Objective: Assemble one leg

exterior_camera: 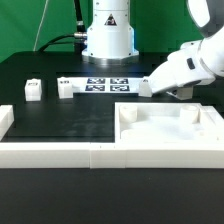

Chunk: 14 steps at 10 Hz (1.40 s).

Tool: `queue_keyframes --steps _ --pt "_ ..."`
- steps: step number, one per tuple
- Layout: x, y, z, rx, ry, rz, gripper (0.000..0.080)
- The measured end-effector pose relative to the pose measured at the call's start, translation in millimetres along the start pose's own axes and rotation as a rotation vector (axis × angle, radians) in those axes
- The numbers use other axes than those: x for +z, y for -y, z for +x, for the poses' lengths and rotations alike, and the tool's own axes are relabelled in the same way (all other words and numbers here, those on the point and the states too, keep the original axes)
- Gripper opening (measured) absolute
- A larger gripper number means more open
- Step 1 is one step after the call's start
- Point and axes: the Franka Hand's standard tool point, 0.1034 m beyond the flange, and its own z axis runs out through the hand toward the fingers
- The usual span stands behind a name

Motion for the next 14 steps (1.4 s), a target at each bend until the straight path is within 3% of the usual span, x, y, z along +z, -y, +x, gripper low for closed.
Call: queue_keyframes --steps 2,3,14 --pt "-4.0 -0.3 -3.6 -0.004 0.012 0.004 0.0285" --pt "-25.4 -3.6 -13.8 -0.004 0.015 0.007 0.0285" --pt "-28.4 -4.2 -14.3 -0.003 0.011 0.006 0.0287"
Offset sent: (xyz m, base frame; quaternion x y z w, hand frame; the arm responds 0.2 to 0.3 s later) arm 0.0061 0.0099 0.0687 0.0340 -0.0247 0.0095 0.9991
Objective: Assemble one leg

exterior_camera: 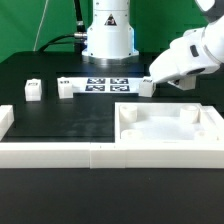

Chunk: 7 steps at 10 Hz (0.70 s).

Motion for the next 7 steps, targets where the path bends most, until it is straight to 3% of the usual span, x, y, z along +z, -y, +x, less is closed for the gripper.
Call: queue_keyframes --steps 1,6,7 --pt "-8.0 0.1 -7.8 0.001 0.013 -0.003 0.0287" --pt "-4.4 -2.4 -8.1 0.003 0.002 -0.003 0.0287" --pt "-15.8 -6.2 -12.9 0.010 -0.020 -0.001 0.0287"
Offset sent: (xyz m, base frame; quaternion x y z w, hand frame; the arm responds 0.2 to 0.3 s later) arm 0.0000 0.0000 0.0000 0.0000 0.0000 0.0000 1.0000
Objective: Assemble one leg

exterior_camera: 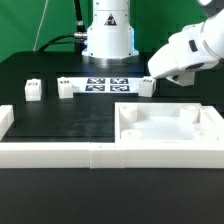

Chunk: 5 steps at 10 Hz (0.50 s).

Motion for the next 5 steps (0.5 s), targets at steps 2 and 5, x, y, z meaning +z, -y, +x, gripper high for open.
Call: queue_keyframes --steps 2,5 --pt "-25.4 -7.1 -17.9 -0.004 0.001 0.003 0.0287" --pt "-37.8 -13.1 -15.4 0.012 -0.241 -0.014 0.0287"
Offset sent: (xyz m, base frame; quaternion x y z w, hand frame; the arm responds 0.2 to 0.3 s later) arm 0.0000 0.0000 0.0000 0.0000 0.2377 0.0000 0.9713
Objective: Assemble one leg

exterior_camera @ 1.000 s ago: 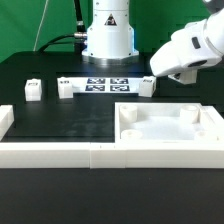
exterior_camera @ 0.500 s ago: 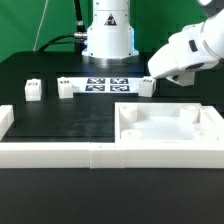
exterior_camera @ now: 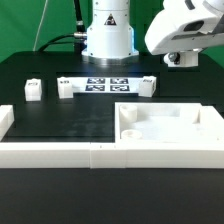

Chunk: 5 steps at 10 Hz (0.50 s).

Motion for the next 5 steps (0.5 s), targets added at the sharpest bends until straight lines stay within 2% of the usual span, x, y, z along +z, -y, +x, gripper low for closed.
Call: queue_keyframes --steps 3,5 --pt "-6.6 -3.9 11.7 0.007 -0.268 -0.018 0.0287" --pt "-23.8 -16.0 23.3 -0.009 -0.446 -0.029 0.0287"
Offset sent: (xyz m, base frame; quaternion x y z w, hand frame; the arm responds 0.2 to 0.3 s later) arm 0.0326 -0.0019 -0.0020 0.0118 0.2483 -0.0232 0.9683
